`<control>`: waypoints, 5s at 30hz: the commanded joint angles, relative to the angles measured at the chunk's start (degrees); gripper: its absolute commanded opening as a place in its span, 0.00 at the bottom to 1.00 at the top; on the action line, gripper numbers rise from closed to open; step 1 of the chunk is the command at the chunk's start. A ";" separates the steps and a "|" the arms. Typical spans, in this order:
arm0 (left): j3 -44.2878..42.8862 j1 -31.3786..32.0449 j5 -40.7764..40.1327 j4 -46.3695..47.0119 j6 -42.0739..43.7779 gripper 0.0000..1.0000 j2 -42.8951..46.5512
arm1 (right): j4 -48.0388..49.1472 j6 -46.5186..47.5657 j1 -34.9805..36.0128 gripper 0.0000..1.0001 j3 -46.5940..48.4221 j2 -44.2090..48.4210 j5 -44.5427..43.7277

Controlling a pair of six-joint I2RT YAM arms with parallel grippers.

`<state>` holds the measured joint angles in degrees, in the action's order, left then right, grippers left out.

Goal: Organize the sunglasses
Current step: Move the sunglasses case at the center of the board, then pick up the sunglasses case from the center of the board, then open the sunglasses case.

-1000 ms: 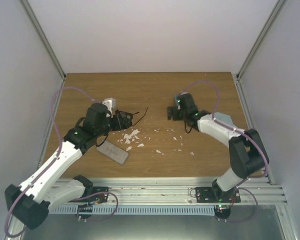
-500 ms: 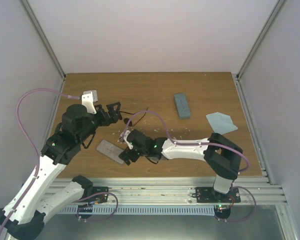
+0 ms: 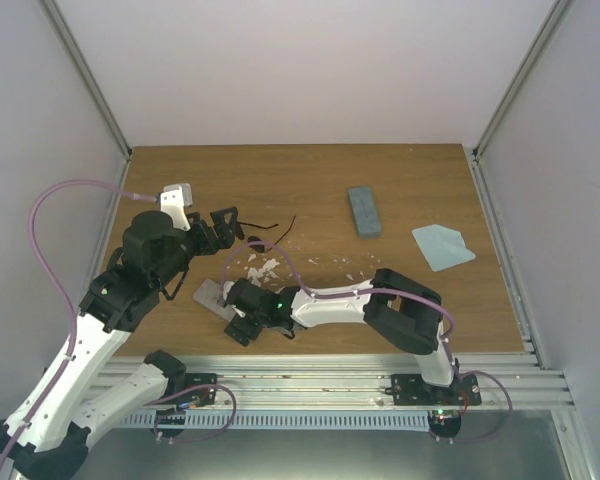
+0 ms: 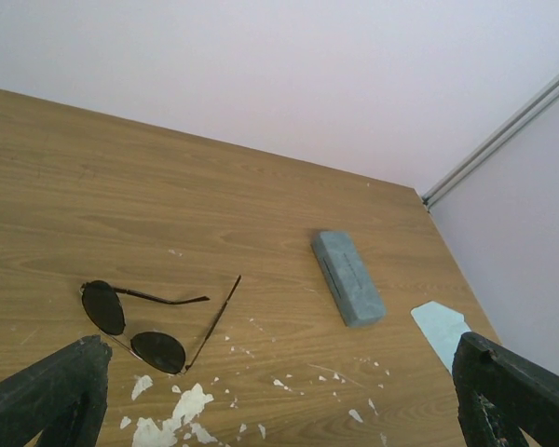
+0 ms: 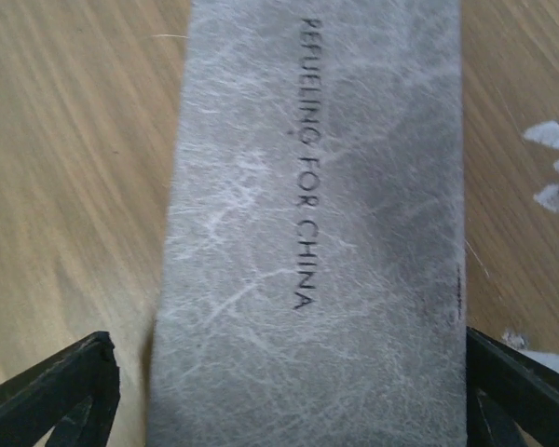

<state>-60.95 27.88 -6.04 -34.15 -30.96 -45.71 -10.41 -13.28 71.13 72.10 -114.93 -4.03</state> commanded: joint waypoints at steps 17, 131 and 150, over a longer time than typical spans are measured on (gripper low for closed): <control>0.07 -0.53 5.75 3.06 0.68 0.99 -1.63 | 8.02 -7.07 -4.54 0.60 -10.63 9.42 -2.17; 16.82 1.93 37.06 45.23 -4.64 0.71 -5.80 | 51.02 -76.74 -40.81 0.51 -24.95 53.32 60.12; 17.57 1.65 19.49 25.00 -2.89 0.99 -0.82 | 18.90 -43.97 -43.51 0.54 -27.57 49.97 51.43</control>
<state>-42.54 29.89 20.25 -1.93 -35.33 -46.37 19.90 -72.40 29.58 45.17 -63.11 51.40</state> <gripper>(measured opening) 0.990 0.695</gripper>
